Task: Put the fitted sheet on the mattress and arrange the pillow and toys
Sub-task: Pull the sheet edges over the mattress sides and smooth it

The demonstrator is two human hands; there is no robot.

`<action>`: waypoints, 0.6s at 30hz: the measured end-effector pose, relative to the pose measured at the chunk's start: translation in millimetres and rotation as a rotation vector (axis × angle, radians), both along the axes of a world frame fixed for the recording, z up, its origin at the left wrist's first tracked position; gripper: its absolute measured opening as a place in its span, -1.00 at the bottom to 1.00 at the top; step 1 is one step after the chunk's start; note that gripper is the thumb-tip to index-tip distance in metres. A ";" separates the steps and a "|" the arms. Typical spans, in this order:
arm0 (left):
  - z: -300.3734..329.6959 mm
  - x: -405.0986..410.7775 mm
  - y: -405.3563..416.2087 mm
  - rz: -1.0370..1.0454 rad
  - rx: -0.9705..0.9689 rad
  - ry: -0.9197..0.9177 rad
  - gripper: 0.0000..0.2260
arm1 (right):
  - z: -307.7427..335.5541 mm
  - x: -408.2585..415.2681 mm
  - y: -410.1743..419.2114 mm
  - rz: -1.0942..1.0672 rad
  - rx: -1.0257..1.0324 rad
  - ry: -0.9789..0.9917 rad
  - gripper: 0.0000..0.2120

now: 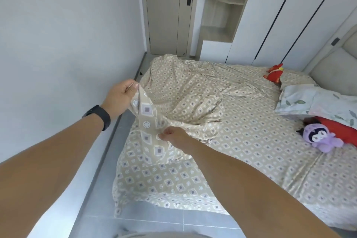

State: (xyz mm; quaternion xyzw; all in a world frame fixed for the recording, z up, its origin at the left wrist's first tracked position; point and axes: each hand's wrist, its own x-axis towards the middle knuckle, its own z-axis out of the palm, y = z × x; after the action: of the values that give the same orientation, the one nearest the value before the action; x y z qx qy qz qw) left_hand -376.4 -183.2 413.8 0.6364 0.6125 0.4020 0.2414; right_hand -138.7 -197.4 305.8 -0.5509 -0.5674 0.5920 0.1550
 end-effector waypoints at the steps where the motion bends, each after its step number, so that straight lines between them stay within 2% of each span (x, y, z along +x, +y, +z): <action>1: -0.8 -4.4 -2.2 0.035 -0.001 -0.001 -0.76 | 2.9 -0.6 0.6 0.034 0.002 -0.015 -0.85; 3: -2.6 -18.2 -5.8 0.097 -0.010 0.000 -0.76 | 8.1 -7.9 3.5 0.017 -0.050 -0.002 -0.86; 5: -5.9 -34.1 -5.3 0.128 -0.052 0.060 -0.78 | 15.8 -14.5 4.9 -0.122 -0.157 0.109 -0.77; 6: -5.9 -39.4 -4.1 0.120 -0.102 0.129 -0.81 | 20.9 -15.6 6.4 -0.193 -0.193 0.199 -0.78; 8: -4.3 -47.6 0.7 0.069 -0.275 0.438 -0.96 | 34.8 -19.8 12.2 -0.294 -0.196 0.373 -0.84; 10: -0.5 -37.7 6.4 -0.081 -0.405 0.749 -0.55 | 48.1 -26.5 20.2 -0.287 -0.134 0.499 -0.71; 11: 0.5 -26.5 11.5 -0.181 -0.422 0.770 -0.33 | 57.0 -34.5 24.3 -0.253 -0.092 0.538 -0.69; 12: 3.4 -10.6 15.0 -0.290 -0.418 0.726 -0.19 | 65.7 -41.8 27.9 -0.201 -0.043 0.545 -0.71; 13: 7.3 4.8 15.8 -0.387 -0.393 0.649 -0.17 | 74.0 -50.1 29.7 -0.146 0.010 0.535 -0.73; 14: 9.0 16.0 17.5 -0.453 -0.359 0.553 -0.30 | 79.9 -58.5 31.8 -0.117 0.067 0.504 -0.74; 16: 7.7 26.0 21.6 -0.509 -0.346 0.427 -0.69 | 88.1 -65.2 32.6 -0.161 0.152 0.448 -0.76; 18: 2.1 18.2 24.8 -0.517 -0.310 0.401 -0.88 | 89.3 -62.6 32.4 -0.233 0.197 0.456 -0.73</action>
State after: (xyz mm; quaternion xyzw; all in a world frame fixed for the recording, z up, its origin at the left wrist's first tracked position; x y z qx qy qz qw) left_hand -358.2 -158.5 416.0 0.7922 0.5204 0.0971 0.3037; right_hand -201.4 -165.0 395.1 -0.4471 -0.5057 0.6208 0.3987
